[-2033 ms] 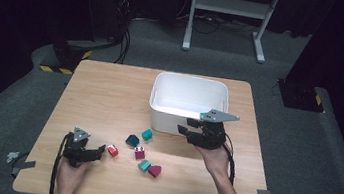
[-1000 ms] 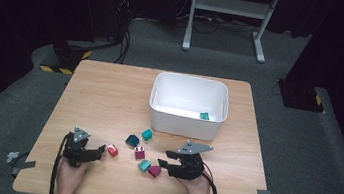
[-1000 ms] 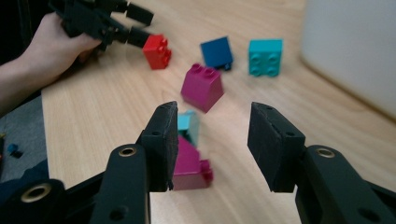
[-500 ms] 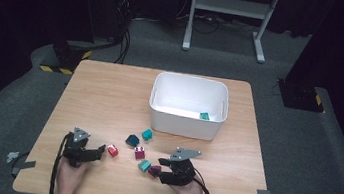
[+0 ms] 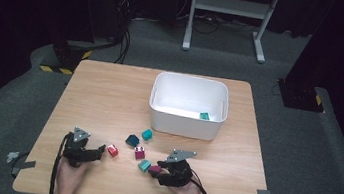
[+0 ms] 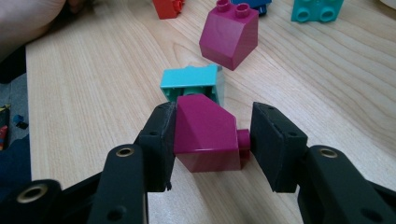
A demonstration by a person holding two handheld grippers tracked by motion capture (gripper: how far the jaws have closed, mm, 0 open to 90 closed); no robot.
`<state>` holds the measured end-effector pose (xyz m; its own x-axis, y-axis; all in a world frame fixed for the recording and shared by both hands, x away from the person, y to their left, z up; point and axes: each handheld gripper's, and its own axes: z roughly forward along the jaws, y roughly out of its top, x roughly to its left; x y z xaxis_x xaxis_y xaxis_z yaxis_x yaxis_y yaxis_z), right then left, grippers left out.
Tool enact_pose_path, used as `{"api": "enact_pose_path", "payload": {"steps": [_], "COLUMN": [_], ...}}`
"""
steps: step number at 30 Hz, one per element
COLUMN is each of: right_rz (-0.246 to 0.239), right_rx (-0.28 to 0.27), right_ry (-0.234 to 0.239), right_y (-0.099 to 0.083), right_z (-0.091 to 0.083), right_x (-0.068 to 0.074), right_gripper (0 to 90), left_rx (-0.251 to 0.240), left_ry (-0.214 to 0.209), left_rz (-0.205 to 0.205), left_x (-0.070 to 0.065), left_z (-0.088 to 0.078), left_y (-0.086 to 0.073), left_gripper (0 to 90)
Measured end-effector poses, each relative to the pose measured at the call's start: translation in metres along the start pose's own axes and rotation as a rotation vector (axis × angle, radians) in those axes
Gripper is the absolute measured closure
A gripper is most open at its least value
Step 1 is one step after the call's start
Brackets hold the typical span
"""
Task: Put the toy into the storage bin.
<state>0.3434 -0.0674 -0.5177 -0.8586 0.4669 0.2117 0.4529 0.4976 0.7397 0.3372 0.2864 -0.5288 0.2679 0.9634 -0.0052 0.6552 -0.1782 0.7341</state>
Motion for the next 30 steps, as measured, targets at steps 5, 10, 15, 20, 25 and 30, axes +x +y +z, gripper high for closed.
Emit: {"api": "enact_pose_path", "payload": {"steps": [5, 10, 15, 20, 25, 30], "right_rz": [-0.012, -0.014, -0.022, -0.021, -0.018, -0.017], "right_rx": [-0.016, -0.017, -0.023, -0.032, -0.037, -0.040], "right_ry": [-0.012, -0.019, -0.025, -0.034, -0.039, -0.041], "right_y": [-0.001, -0.001, -0.001, 0.000, 0.002, 0.004], "right_z": [-0.001, -0.002, -0.003, -0.007, -0.011, -0.013], "right_x": [0.000, 0.000, 0.001, 0.000, -0.001, -0.003], "right_gripper": [55.1, 55.5, 55.7, 55.8, 55.8, 55.8], "left_rx": [0.000, 0.000, 0.000, 0.000, 0.000, 0.000], "left_ry": [0.000, 0.000, 0.000, 0.000, 0.000, 0.000], "left_rz": [0.000, 0.000, 0.000, 0.000, 0.000, 0.000], "left_x": [0.000, 0.000, 0.000, 0.000, 0.000, 0.000], "left_z": [0.000, 0.000, 0.000, 0.000, 0.000, 0.000], "left_y": [0.000, 0.000, 0.000, 0.000, 0.000, 0.000], "left_gripper": [15.5, 15.5, 15.5, 15.5, 15.5, 15.5]}}
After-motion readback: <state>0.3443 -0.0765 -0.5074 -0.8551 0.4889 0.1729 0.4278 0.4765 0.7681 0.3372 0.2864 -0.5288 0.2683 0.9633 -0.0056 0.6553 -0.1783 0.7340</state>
